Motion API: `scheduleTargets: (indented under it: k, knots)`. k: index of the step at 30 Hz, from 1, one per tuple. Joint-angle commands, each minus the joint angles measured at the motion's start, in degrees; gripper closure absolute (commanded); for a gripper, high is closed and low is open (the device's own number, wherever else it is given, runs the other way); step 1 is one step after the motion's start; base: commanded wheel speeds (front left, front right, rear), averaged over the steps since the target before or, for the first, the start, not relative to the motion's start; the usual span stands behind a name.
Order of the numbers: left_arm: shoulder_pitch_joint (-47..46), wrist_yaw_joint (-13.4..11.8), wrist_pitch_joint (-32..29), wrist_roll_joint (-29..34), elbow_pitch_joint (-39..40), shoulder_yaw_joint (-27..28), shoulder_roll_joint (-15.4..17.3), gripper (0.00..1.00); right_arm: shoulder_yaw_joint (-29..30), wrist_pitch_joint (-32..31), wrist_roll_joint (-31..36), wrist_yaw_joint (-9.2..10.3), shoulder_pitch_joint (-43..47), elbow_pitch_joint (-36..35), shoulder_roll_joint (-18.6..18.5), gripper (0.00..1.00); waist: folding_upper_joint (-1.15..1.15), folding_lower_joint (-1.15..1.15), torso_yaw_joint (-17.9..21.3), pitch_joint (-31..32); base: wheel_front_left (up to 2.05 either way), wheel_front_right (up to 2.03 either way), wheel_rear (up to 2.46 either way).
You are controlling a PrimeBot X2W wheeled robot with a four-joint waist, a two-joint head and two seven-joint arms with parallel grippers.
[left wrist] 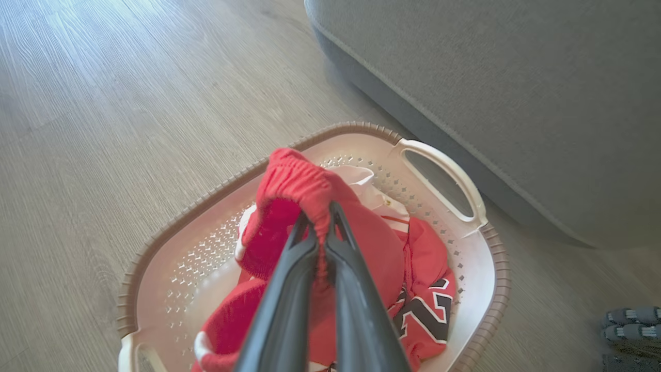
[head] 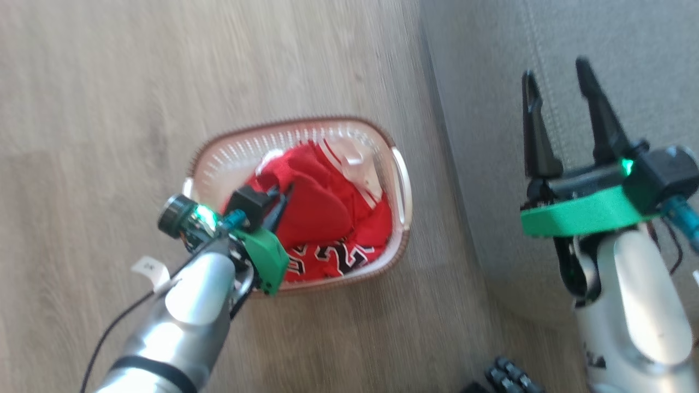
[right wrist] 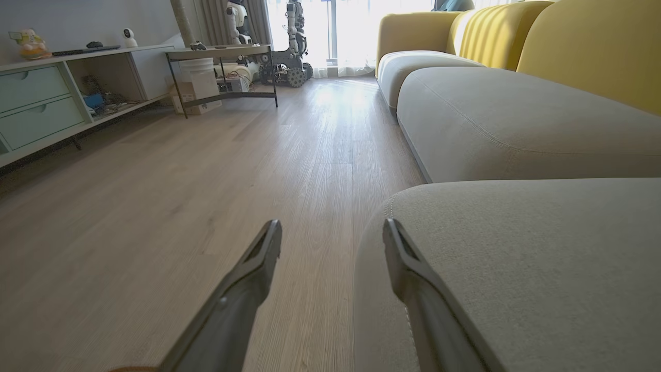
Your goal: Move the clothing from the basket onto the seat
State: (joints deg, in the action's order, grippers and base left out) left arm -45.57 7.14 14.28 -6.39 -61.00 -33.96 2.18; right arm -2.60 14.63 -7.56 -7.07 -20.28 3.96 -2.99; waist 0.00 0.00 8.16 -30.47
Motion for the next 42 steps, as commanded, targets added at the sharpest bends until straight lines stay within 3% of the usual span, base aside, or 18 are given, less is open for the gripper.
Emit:
scheduleTargets:
  k: [1,23,31,42]
  knots:
    - [1.7,0.3,0.7,-0.7,1.8,0.5,0.7,1.00,-0.7,0.4,0.5,-0.42,1.9,-1.2,0.1,0.00,0.00,0.00,-3.2,6.5,0.00,0.00,0.00]
    - [3.8,0.3,-1.2,-10.0,12.9,-7.7,1.1,1.00,1.4,0.4,2.3,-0.42,18.2,8.1,0.1,0.00,0.00,0.00,-9.4,30.6,0.00,0.00,0.00]
    - [0.4,0.3,-4.9,-12.4,19.5,-8.2,2.7,1.00,1.1,0.4,1.9,-0.42,19.7,8.4,0.1,0.00,0.00,0.00,-10.5,33.0,0.00,0.00,0.00]
    - [-4.6,0.3,-10.3,-14.6,27.9,-8.7,2.7,1.00,-1.0,0.4,2.4,-0.42,18.1,9.3,0.1,0.00,0.00,0.00,-11.3,32.9,0.00,0.00,0.00]
